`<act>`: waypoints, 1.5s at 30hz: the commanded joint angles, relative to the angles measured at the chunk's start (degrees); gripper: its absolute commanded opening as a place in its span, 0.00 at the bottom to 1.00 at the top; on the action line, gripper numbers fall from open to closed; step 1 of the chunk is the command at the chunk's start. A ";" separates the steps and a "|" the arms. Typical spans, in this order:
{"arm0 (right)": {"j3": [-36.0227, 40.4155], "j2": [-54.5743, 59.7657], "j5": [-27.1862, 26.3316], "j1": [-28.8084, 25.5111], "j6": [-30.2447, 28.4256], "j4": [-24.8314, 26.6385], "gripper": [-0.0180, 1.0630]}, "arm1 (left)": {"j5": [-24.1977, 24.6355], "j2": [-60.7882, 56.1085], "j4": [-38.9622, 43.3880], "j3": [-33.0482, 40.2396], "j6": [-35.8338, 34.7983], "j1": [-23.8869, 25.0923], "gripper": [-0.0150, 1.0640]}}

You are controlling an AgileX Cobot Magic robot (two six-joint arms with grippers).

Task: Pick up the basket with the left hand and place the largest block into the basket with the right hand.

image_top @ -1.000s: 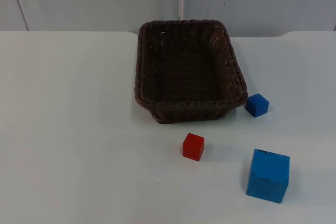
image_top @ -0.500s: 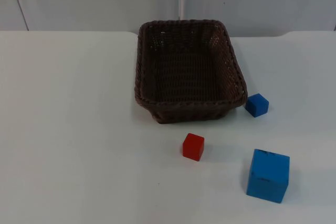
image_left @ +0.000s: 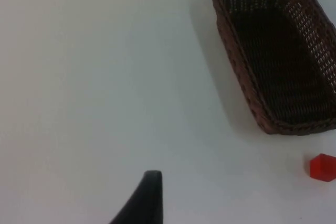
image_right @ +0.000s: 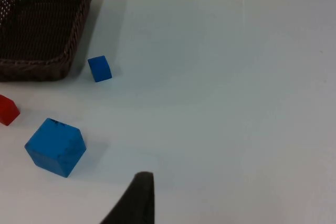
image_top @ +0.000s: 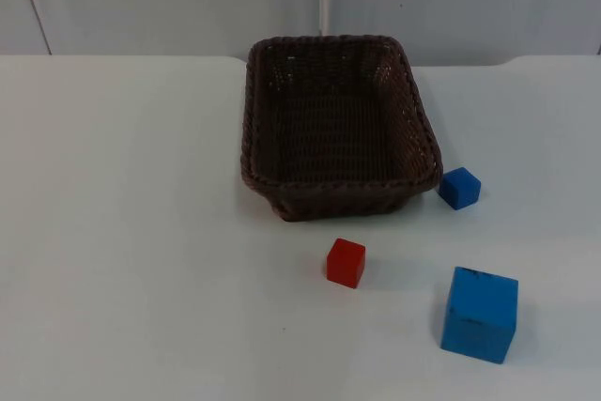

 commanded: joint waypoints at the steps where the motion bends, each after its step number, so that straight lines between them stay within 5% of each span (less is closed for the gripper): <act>1: 0.09 -0.17 -0.50 -0.32 0.06 0.08 0.99 | -0.52 1.83 -1.60 -1.41 0.85 -0.13 0.92; 24: 0.09 -0.17 -0.50 -0.32 -0.22 0.36 0.99 | -1.57 22.64 -16.82 -11.21 12.59 -0.18 0.92; 35: 0.09 -0.17 -0.50 -0.32 -0.22 0.36 0.99 | -1.45 34.24 -17.89 -17.91 12.70 -0.18 0.92; 45: 0.09 -0.17 -0.50 -0.32 -0.33 0.47 0.99 | -2.79 44.82 -17.63 -25.34 12.92 -5.62 0.92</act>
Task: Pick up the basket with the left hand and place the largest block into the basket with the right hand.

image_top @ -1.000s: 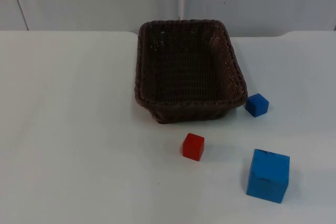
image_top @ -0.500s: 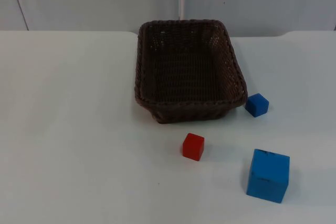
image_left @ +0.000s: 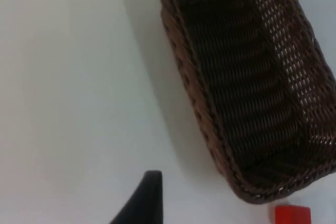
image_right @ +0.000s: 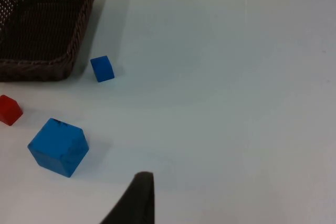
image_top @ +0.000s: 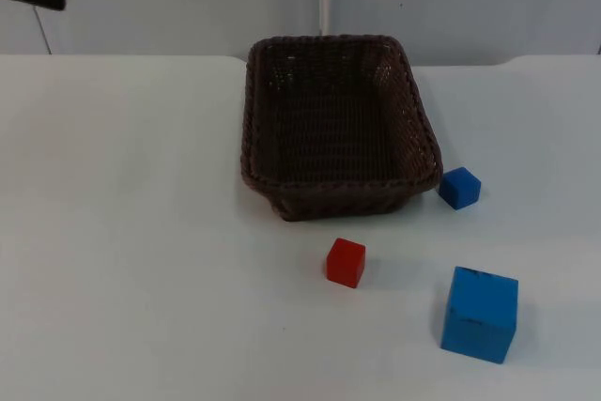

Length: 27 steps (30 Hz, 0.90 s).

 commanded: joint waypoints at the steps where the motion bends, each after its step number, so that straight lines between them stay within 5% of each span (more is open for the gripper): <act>1: 0.09 -0.17 -0.50 -0.32 -0.33 0.07 0.99 | -0.65 2.79 -1.02 -2.56 0.21 -1.35 0.92; 15: 0.09 -0.17 -0.50 -0.32 -0.48 0.26 0.99 | -0.62 19.72 -0.59 -16.84 -6.32 -5.94 0.92; 27: 0.09 -0.17 -0.50 -0.32 -0.48 0.26 0.99 | 4.99 35.38 10.14 -34.70 -21.73 -8.97 0.92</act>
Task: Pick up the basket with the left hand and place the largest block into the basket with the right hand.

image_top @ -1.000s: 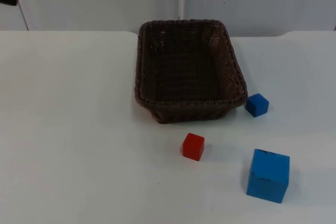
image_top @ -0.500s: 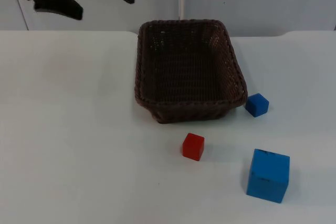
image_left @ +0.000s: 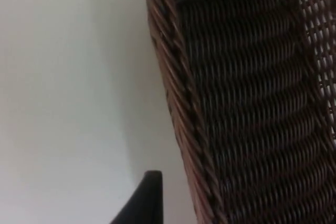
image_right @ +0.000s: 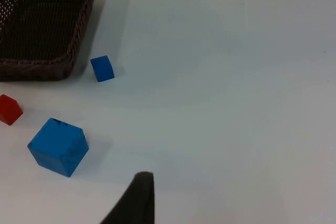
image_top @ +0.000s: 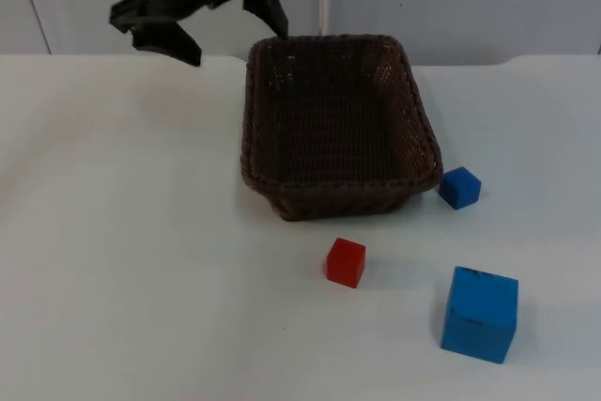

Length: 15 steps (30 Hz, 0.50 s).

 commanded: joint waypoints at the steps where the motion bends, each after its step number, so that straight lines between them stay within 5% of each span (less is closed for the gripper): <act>1: 0.09 -0.17 -0.50 -0.32 -0.39 0.26 0.99 | 2.53 3.01 0.67 -3.88 -2.53 -0.52 0.92; 6: 0.09 -0.17 -0.50 -0.32 -0.39 0.26 0.99 | 7.07 9.65 0.68 -11.45 -4.45 -0.52 0.92; 15: 0.09 -0.17 -0.50 -0.32 -0.39 0.26 0.99 | 4.08 14.64 1.21 -13.65 -6.37 -1.33 0.91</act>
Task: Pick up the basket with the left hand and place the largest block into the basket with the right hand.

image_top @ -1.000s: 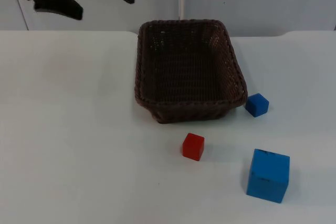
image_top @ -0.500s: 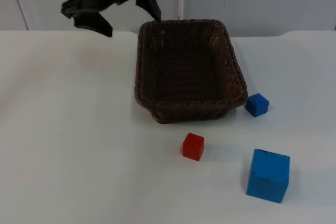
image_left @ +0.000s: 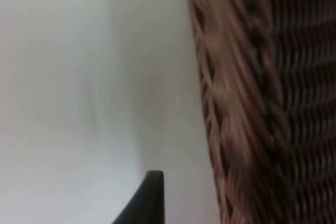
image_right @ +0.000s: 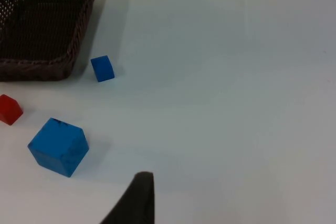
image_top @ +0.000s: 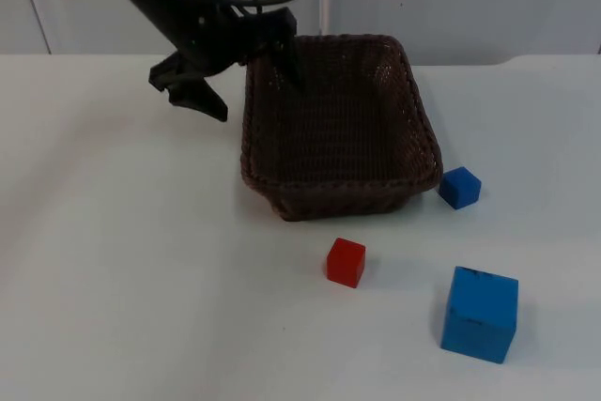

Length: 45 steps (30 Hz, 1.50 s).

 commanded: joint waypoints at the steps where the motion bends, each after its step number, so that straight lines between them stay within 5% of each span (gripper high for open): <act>1: 0.09 -0.17 -0.50 -0.32 -0.35 0.26 0.99 | -1.27 0.94 0.84 -0.61 -0.77 -0.97 0.91; 10: 0.09 -0.17 -0.50 -0.32 -0.35 0.26 0.99 | -2.76 2.98 2.46 -0.50 -1.90 -1.84 0.89; 20: 0.09 -0.17 -0.50 -0.32 -0.35 0.26 0.99 | -2.04 4.54 2.74 -0.50 -2.99 -1.96 0.74; 24: 0.09 -0.17 -0.50 -0.32 -0.35 0.26 0.99 | -2.04 4.54 2.83 -0.50 -5.05 -1.96 0.49; 25: 0.09 -0.17 -0.50 -0.32 -0.35 0.26 0.99 | -2.04 4.54 2.83 -0.50 -5.05 -1.96 0.49; 30: 0.09 -0.17 -0.50 -0.32 -0.35 0.26 0.99 | -2.54 4.43 2.59 -0.62 -6.61 -1.82 0.01; 37: 0.09 -0.17 -0.50 -0.32 -0.35 0.26 0.99 | -1.73 2.37 -0.77 -0.62 -7.19 -1.60 0.01; 45: 0.09 -0.17 -0.50 -0.32 -0.35 0.26 0.99 | 4.59 -6.21 -0.17 -0.52 -7.61 -1.50 0.01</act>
